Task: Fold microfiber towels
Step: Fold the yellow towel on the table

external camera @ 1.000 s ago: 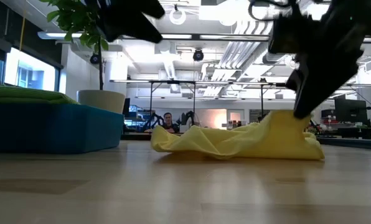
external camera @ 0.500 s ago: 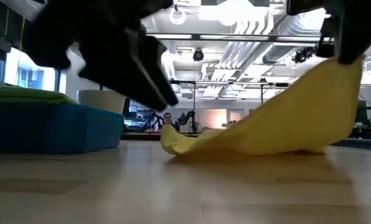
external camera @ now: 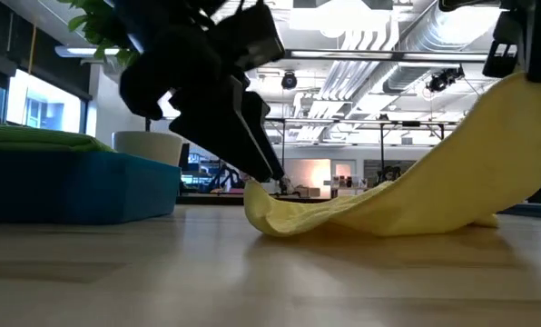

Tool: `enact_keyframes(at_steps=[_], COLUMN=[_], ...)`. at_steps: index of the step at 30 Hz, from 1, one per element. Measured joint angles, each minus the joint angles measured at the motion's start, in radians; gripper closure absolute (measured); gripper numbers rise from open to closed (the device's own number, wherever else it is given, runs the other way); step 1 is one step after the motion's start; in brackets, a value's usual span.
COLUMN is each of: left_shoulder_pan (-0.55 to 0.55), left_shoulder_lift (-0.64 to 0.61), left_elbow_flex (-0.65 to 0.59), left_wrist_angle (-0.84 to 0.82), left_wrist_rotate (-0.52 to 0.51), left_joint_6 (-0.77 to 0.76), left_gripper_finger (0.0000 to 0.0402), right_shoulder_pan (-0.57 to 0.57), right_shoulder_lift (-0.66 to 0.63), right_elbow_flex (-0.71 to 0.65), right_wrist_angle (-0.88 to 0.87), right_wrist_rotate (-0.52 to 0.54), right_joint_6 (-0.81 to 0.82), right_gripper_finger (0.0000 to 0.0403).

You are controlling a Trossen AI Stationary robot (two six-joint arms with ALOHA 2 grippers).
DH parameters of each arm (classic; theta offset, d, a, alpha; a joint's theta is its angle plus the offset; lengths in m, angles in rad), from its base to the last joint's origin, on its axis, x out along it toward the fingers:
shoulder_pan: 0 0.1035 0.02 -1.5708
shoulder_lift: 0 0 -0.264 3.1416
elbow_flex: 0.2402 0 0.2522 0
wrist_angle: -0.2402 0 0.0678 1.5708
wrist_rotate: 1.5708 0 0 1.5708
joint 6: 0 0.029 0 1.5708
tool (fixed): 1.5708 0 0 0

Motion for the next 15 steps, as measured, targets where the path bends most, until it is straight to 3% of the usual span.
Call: enact_keyframes(at_steps=[5,15], left_shoulder_pan=[0.038,0.059], left_shoulder_lift=[0.0,0.04], left_elbow_flex=[0.0,0.0], left_wrist_angle=[-0.007,-0.042], left_wrist_rotate=[0.04,0.243], left_joint_6=[0.008,-0.082], left_gripper_finger=[0.0174,0.0174], right_shoulder_pan=[-0.002,-0.001], right_shoulder_lift=[0.0,0.001], right_elbow_flex=[0.0,-0.001], right_wrist_angle=[0.001,-0.001], right_wrist_rotate=[0.029,0.047], right_joint_6=[-0.053,-0.078], right_gripper_finger=[0.0403,0.0403])
